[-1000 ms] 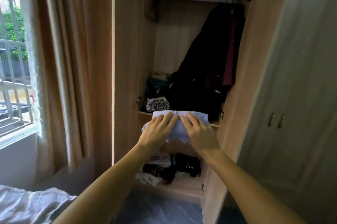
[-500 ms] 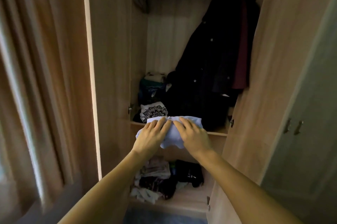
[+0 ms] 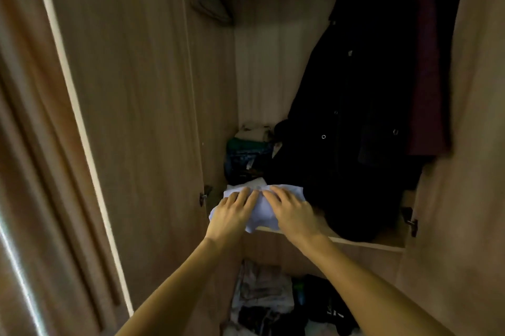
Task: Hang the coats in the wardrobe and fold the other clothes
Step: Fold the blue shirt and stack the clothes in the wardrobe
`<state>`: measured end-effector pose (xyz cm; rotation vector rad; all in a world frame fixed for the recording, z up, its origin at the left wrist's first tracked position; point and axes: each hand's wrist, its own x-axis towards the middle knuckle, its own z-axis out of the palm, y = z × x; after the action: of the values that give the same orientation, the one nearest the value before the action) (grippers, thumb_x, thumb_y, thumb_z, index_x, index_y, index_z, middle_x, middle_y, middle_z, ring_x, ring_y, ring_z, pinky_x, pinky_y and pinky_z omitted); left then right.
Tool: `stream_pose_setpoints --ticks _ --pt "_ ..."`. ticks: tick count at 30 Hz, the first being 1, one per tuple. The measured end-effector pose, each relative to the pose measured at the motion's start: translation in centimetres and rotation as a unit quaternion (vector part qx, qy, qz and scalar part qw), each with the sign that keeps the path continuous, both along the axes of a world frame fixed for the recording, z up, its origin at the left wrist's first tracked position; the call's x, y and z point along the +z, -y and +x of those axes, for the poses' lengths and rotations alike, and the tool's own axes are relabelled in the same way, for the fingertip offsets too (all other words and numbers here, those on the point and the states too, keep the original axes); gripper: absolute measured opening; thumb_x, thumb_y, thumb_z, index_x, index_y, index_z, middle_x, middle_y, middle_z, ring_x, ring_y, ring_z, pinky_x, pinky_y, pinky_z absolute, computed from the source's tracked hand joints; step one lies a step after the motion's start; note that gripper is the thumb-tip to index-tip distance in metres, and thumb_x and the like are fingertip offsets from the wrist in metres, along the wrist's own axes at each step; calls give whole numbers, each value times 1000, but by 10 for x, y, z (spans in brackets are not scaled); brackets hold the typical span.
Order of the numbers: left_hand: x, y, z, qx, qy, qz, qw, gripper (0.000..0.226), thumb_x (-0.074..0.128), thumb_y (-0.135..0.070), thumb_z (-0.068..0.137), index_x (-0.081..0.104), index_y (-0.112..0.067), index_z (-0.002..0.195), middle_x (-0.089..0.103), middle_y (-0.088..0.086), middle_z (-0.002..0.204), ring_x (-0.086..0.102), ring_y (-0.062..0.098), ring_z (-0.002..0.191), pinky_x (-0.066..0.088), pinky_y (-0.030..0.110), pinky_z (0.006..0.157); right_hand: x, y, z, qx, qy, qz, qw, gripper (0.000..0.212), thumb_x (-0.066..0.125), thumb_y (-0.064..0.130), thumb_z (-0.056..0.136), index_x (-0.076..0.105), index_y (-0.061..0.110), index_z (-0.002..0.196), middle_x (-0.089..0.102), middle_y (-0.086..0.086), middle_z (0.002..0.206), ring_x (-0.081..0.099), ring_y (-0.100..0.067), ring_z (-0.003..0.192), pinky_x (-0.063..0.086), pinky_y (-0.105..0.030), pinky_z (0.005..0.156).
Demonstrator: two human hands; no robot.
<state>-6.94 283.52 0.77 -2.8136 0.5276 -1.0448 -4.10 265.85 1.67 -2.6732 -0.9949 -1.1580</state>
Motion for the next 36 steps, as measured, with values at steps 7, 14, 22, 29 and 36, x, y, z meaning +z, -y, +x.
stream_pose_setpoints --ticks 7,14,22,29,36 --pt "-25 -23 101 29 13 7 999 69 88 -21 62 53 -11 120 66 11 115 68 28 90 58 36 65 -28 -24 111 -5 -49 -17 999 61 94 20 47 71 16 103 70 -5 102 70 -19 77 56 -28 52" --pt "-7 -52 221 31 27 -63 997 63 87 0 55 65 0 114 67 20 111 69 36 88 58 45 66 -9 -65 233 -23 -3 2 1000 52 84 11 61 65 11 109 68 -9 103 68 -24 81 57 -33 61" --pt "-122 -76 334 142 -97 -46 984 75 92 -24 43 67 -7 111 66 21 107 65 37 94 55 51 67 -84 -96 333 -113 -244 -26 963 75 69 37 81 36 11 143 40 -17 144 35 -33 134 16 -53 113" --pt "-197 -79 335 109 -193 -82 972 73 69 -35 57 50 -12 123 62 19 120 49 37 114 45 62 84 -154 -95 336 -56 -380 -40 922 68 41 47 97 7 24 152 5 -9 159 6 -25 144 2 -45 116" --pt "-129 -64 311 92 -103 -106 985 31 65 -25 66 70 -6 91 69 14 86 68 32 77 53 49 72 -104 -87 303 -61 -321 14 945 55 32 42 101 22 18 149 22 -9 155 20 -24 142 11 -37 116"
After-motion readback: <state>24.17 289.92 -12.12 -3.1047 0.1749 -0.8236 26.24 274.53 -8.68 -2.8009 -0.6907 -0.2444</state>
